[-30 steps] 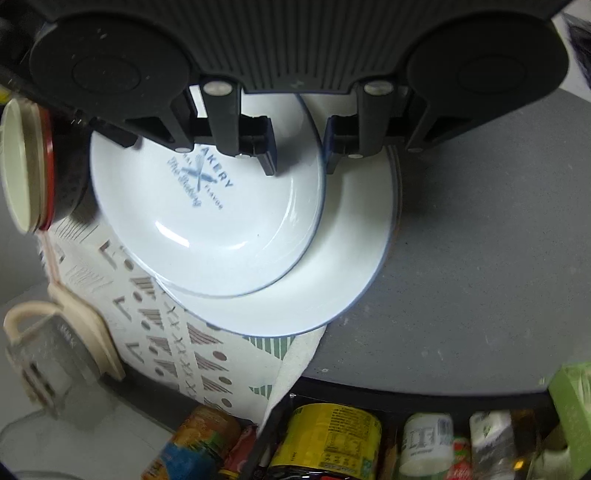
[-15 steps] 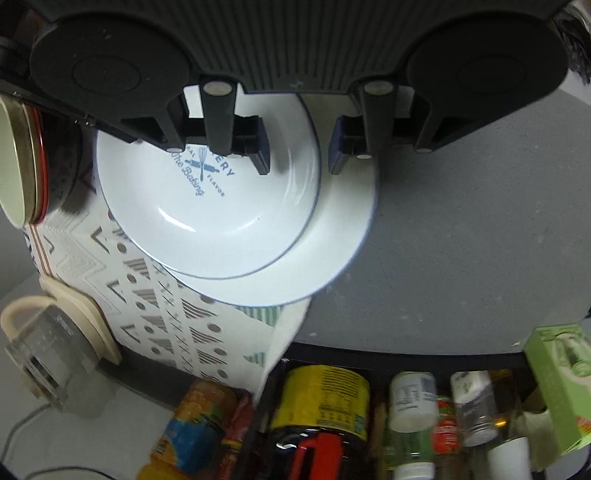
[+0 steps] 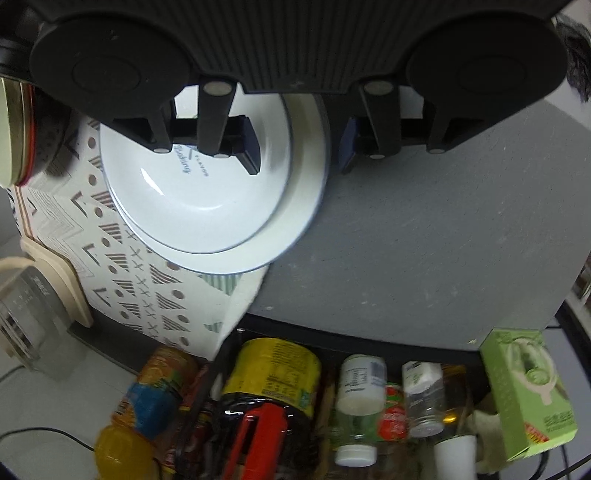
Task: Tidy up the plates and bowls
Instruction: 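Lower the 'BAKERY' plate onto the 'Sweet' plate and open both grippers, then move both grippers to the green bowls nested in the red bowl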
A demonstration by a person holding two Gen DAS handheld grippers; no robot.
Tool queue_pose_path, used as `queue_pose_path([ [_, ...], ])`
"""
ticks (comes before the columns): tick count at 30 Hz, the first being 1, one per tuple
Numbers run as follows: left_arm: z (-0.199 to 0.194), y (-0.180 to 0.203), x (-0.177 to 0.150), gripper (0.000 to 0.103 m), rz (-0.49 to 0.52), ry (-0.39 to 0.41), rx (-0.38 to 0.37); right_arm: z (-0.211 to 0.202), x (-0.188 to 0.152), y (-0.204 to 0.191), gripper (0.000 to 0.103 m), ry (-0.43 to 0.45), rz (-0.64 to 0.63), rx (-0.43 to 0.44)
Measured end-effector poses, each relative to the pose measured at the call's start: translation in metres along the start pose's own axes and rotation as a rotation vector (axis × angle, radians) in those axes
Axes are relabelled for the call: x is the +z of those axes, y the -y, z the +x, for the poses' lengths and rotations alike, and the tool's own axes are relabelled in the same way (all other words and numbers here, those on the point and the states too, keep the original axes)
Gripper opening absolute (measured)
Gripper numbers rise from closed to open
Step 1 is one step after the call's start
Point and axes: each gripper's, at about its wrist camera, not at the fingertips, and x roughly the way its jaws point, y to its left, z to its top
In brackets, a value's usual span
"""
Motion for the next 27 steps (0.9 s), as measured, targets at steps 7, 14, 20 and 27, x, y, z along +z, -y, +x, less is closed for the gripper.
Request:
queue_pose_path([
  [7,0.013,-0.002,-0.001,0.053,0.033,-0.053,0.066,-0.028,0.014,-0.001,0.046,0.07,-0.058,0.018],
  [14,0.007,0.0,0.008,0.053,0.038,-0.031,0.123,-0.053,0.022,0.005,0.047,0.129,-0.042,0.045],
  [20,-0.009,0.014,0.022,0.076,0.03,-0.017,0.045,-0.087,0.029,0.024,0.058,0.217,0.038,0.082],
  [27,-0.026,0.063,0.026,0.089,0.093,0.028,-0.066,-0.118,0.023,0.054,0.093,0.333,0.115,0.035],
])
